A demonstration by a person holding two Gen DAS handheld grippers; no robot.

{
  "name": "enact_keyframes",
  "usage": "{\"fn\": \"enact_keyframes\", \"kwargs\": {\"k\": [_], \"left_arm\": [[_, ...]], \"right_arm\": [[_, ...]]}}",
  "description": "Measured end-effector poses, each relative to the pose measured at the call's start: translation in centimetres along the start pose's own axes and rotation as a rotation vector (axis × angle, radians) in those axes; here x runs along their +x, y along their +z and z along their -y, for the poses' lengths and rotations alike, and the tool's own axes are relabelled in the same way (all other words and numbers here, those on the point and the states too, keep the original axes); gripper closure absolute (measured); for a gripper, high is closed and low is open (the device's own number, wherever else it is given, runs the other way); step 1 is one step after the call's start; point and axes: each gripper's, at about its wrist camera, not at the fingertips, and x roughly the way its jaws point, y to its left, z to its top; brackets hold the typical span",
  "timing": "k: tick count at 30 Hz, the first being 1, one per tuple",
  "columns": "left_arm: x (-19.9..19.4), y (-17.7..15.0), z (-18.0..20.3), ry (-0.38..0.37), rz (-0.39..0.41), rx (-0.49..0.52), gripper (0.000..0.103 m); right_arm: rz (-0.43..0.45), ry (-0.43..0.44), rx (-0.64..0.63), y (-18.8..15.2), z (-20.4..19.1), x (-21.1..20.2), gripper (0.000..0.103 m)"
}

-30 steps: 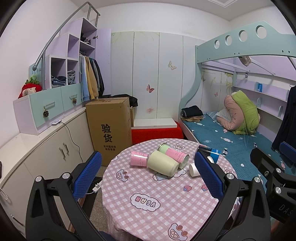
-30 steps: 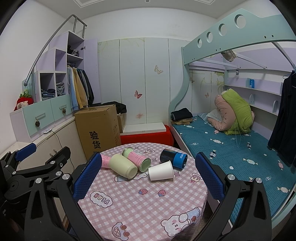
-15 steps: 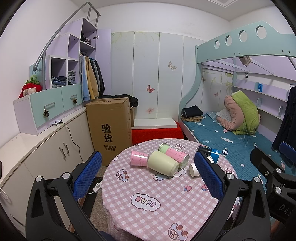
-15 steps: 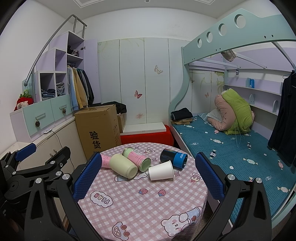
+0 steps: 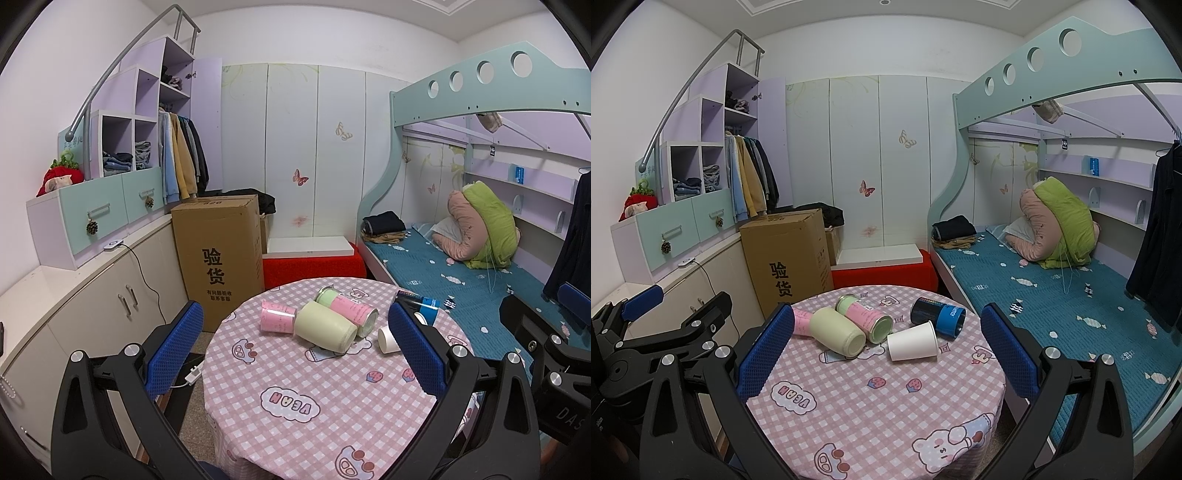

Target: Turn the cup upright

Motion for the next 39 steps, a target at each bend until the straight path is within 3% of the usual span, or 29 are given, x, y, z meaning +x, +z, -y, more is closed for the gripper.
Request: {"fn": "enact_keyframes", "kwargs": {"k": [25,39], "left_arm": [[-0.2,1.4,-0.5,0.001,-0.013,-0.001,0.003],[5.9,0.6,0.6,0.006,-0.087,0.018,0.003]], "right_arm": [[-0.017,-0.002,0.010,0.1,0.1,1.5,0.006],[-0.092,-0.008,0.032,-0.2,1.0,6.1,0.006]]}}
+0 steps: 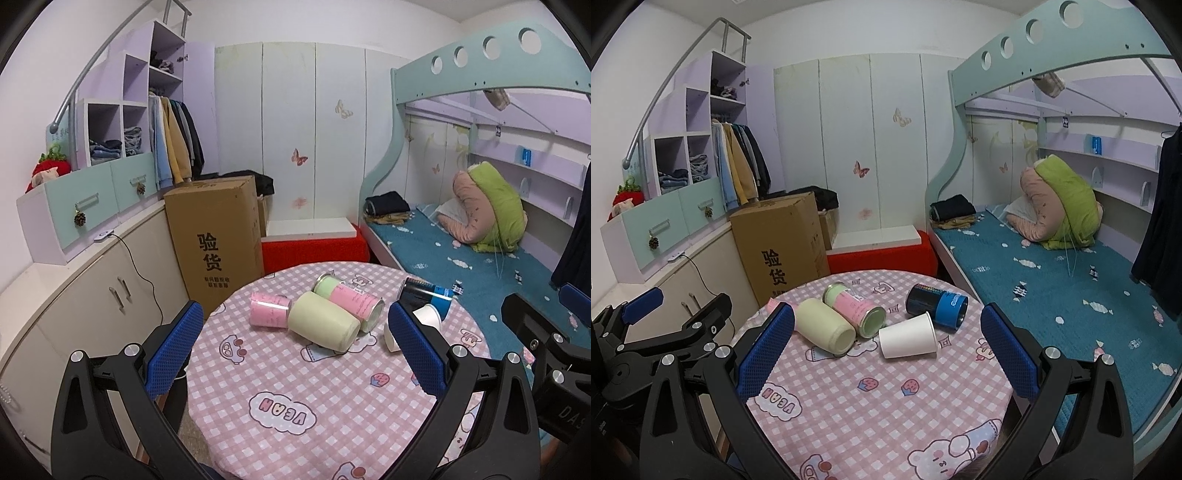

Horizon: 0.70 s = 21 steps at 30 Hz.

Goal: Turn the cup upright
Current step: 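Move the left gripper toward the pale green cup lying on its side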

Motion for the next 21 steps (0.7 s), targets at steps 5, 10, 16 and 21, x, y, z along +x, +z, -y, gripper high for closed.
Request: {"fn": "enact_keyframes", "kwargs": {"k": [5,10,16,21], "left_arm": [[3.3,-0.6,0.4,0.008,-0.053,0.015,0.003],[7.4,-1.8,0.3,-0.005,-0.150,-0.010,0.003],[12.3,-3.3,-0.2,-0.020,-0.279,-0.054,0.003],[15.9,-4.3,-0.6,-0.022,-0.362,-0.097,0.003]], "right_arm": [[-0.041,-0.004,0.007,-0.1,0.6,2.8,0.006],[-0.099,0.001,0.014,-0.9,1.1,6.4,0.006],[-0.176,0.010,0.017,-1.9,1.4,10.9,0.006],[-0.233,0.016,0.023,-2.7,1.9,13.9,0.006]]}}
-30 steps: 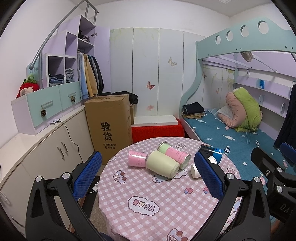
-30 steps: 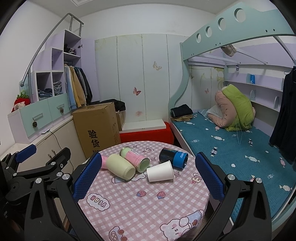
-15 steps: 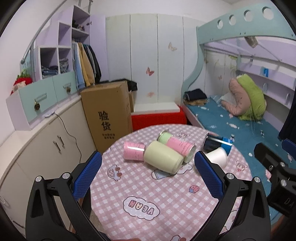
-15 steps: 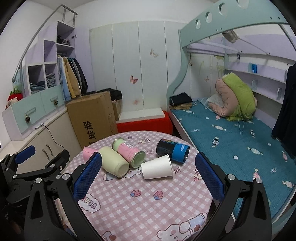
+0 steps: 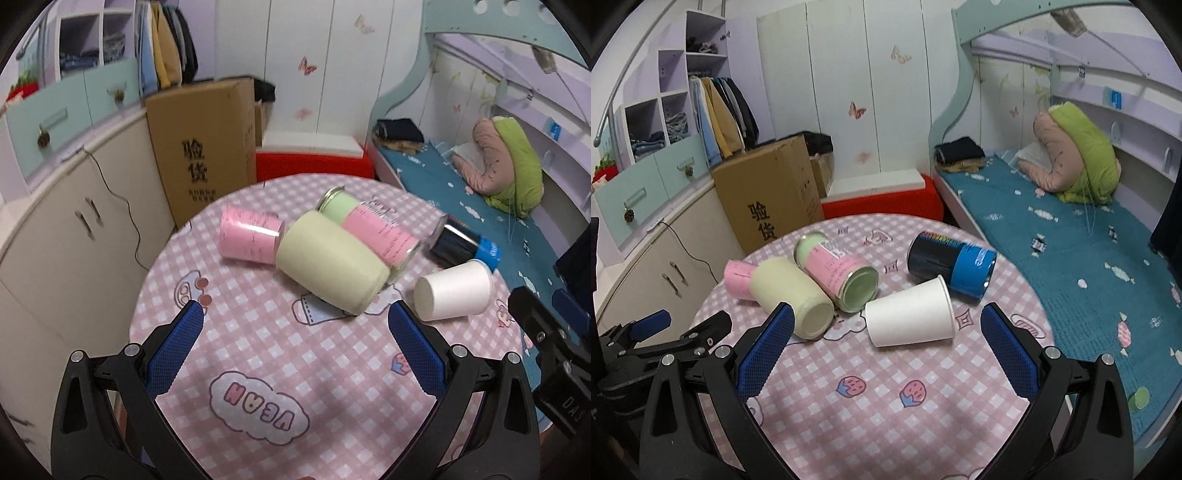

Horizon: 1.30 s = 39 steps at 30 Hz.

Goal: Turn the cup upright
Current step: 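Move the left gripper toward the pale green cup lying on its side, then close the left gripper around the pale green cup's body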

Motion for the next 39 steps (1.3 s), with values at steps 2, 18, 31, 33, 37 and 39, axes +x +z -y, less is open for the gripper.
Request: {"fn": "enact_keyframes", "kwargs": {"k": [2,18,31,33,37,39], "left_arm": [[1.1,0.1,-0.1,0.005,-0.018,-0.006,0.003],[7.4,2.8,1.2,-0.045,-0.164,-0.181,0.003],[13.1,4.8,1.2,-0.001,-0.251,-0.308,0.003],[13.5,4.9,1.4,-0.004,-0.252,-0.309,0.003],[13.9,4.9,1.4,-0.011,-0.265,-0.326,0.003],[14.1,4.9,1.4,-0.029,-0.283,-0.344,0.003]], "right_arm": [[-0.020,0.002,0.006,0.0,0.2,1.0,0.006],[-0.054,-0.017,-0.003,1.5,2.0,5.6,0.006],[-0.065,0.015,0.007,2.3,2.6,7.5,0.006],[-0.065,0.017,0.007,2.4,2.7,7.6,0.006],[-0.060,0.025,0.013,2.3,3.1,7.4,0.006],[-0.058,0.027,0.022,2.3,3.4,7.3,0.006]]}}
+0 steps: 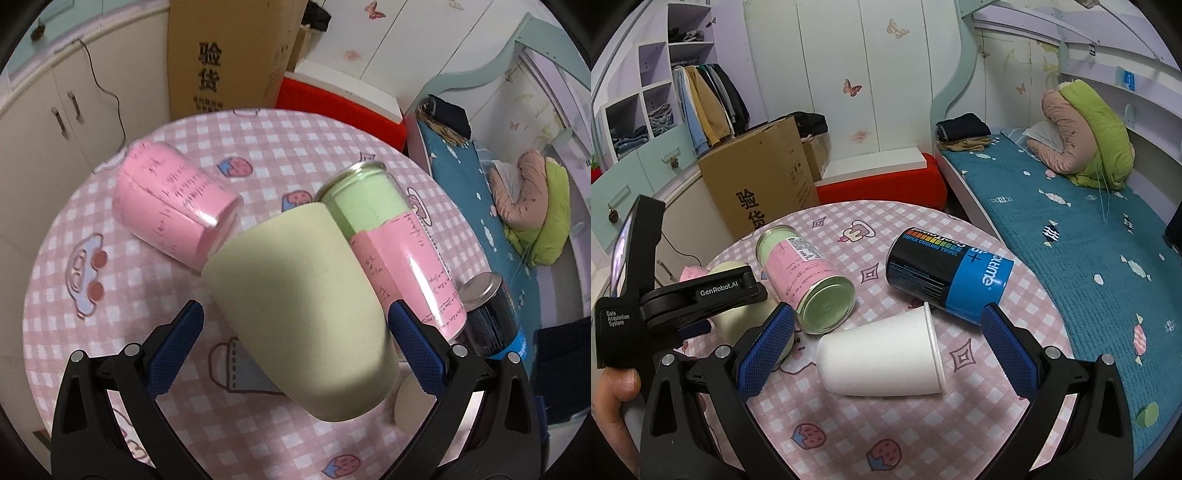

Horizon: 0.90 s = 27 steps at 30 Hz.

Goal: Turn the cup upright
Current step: 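Close the left gripper around the pale green cup's body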

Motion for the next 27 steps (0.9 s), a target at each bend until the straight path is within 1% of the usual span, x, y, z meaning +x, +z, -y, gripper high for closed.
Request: {"fn": "enact_keyframes", "kwargs": {"k": [2,6,8,9,10,11,12,13,15,20,24,27], "left_arm": [[0.4,0.2,0.0,-0.011,-0.010,-0.003,0.003],[1.9,0.3,0.0,-0.056,-0.088,-0.030,0.003],[2.0,0.3,0.1,-0.065,-0.097,-0.025,0.004],[1.8,0.1,-0.1,-0.076,-0.092,-0.026,0.009],[1.6,0.1,-0.1,-0.097,-0.089,-0.032,0.022],[1.3,0.0,0.0,-0.113,-0.096,-0.025,0.024],[1.1,-0.1,0.1,-0.091,-0.100,-0.016,0.024],[1.0,-0.2,0.0,-0.085,-0.098,-0.016,0.024],[0.7,-0.6,-0.3,-0.100,-0.096,-0.022,0.024],[0.0,-1.3,-0.5,-0.097,-0.106,-0.024,0.025],[-0.9,-2.7,-1.0,-0.130,-0.136,0.003,0.025],[-2.3,-4.4,-1.3,-0.137,-0.130,0.039,0.025]], "right_arm": [[-0.001,0.002,0.006,0.0,0.2,0.0,0.006],[0.001,0.004,0.011,0.0,0.6,-0.2,0.006],[0.003,0.004,0.015,0.0,0.8,-0.3,0.006],[0.003,0.002,0.017,0.0,0.9,-0.3,0.006],[0.003,0.002,0.019,0.0,0.9,-0.3,0.006],[0.003,0.003,0.020,-0.1,0.9,-0.4,0.006],[0.002,0.002,0.022,-0.1,0.9,-0.4,0.006],[0.002,0.002,0.022,-0.1,0.9,-0.4,0.006],[0.004,0.004,0.023,-0.2,0.8,-0.6,0.006],[0.006,0.004,0.016,-0.5,0.6,-1.2,0.006],[0.007,-0.002,0.015,-0.7,0.4,-1.9,0.006],[0.009,-0.005,0.012,-1.1,0.1,-2.9,0.006]]}}
